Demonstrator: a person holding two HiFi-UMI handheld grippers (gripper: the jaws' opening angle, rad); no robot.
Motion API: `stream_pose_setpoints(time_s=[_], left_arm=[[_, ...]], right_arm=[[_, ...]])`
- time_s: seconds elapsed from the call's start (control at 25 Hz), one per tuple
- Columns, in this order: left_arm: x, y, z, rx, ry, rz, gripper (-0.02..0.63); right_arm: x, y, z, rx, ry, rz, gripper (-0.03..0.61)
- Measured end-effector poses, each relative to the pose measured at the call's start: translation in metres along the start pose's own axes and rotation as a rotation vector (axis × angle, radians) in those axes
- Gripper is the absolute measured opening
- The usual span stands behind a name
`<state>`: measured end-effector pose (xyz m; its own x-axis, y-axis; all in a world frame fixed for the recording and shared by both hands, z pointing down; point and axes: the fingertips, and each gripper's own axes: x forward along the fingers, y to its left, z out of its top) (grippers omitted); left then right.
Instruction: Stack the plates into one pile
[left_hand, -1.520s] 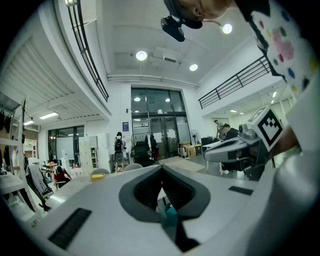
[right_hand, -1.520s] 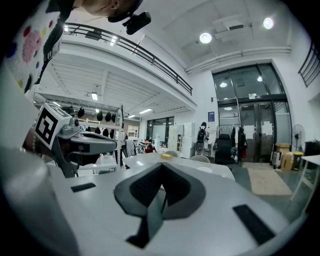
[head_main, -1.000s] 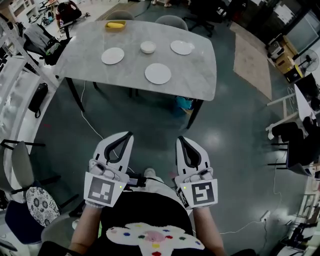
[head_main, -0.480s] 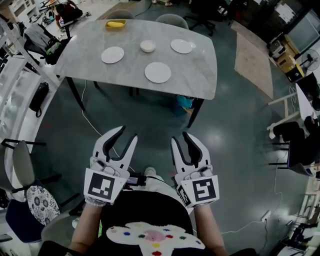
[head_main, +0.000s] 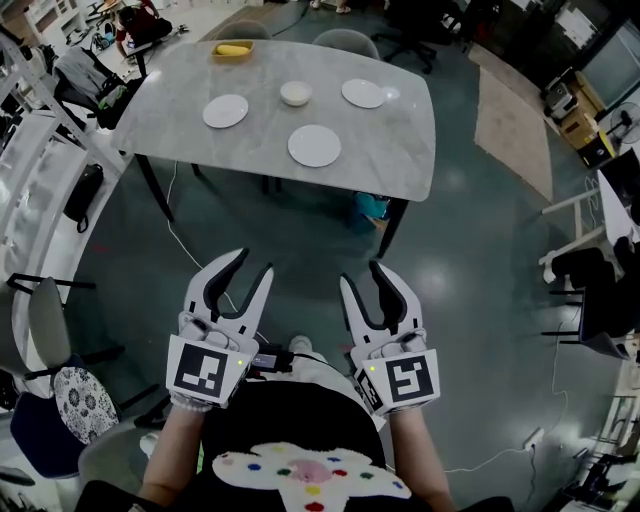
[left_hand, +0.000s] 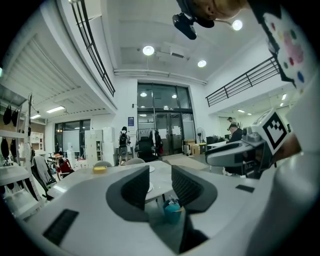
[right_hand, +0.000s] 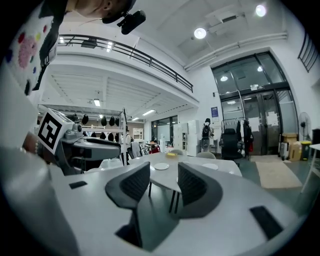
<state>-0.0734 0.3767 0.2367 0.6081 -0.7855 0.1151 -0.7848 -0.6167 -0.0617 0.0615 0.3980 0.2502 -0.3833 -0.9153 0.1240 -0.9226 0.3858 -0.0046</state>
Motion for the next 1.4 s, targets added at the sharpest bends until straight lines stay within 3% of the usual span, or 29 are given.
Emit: stream_pose_setpoints(time_s=[0.92,1.4], left_arm=[[0.02,-0.001,-0.009,0.01,0.009,0.07,0.135],[0.068,0.029,-0.016,0.004,0.017,0.029,0.135]], right_arm=[[0.002,-0.034,-0.004,-0.024,-0.028,0.013,0.158],[0.043,-0.055,-0.01,-0.014,0.003,-0.021,0.156]])
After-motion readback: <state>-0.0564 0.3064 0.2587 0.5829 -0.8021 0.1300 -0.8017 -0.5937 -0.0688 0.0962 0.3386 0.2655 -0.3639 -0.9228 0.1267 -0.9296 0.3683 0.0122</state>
